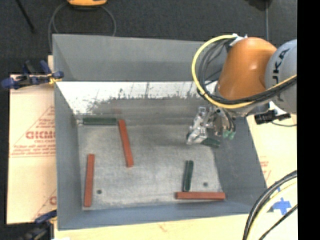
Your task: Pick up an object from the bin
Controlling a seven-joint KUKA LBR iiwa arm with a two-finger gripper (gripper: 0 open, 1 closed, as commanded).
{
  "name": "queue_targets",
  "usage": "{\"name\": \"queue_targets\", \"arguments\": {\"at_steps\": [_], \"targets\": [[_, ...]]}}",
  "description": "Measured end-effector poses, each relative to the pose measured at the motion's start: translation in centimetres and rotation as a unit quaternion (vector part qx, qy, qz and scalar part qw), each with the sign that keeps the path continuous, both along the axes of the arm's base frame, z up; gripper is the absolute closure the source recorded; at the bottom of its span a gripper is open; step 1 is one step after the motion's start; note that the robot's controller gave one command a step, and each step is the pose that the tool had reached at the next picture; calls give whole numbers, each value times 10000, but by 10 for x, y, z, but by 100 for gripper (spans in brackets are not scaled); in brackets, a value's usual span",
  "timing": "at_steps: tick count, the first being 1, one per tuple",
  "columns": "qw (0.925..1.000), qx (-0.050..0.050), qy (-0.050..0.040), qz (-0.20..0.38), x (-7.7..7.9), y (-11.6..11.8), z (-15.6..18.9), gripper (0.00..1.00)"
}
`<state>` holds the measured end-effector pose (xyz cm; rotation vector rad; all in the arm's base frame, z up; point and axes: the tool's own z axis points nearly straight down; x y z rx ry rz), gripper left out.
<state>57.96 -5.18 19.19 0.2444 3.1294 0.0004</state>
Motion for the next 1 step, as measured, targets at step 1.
{"name": "queue_targets", "arguments": {"at_steps": [1], "targets": [[9999,-6,4,120,-3,3,25,100]]}}
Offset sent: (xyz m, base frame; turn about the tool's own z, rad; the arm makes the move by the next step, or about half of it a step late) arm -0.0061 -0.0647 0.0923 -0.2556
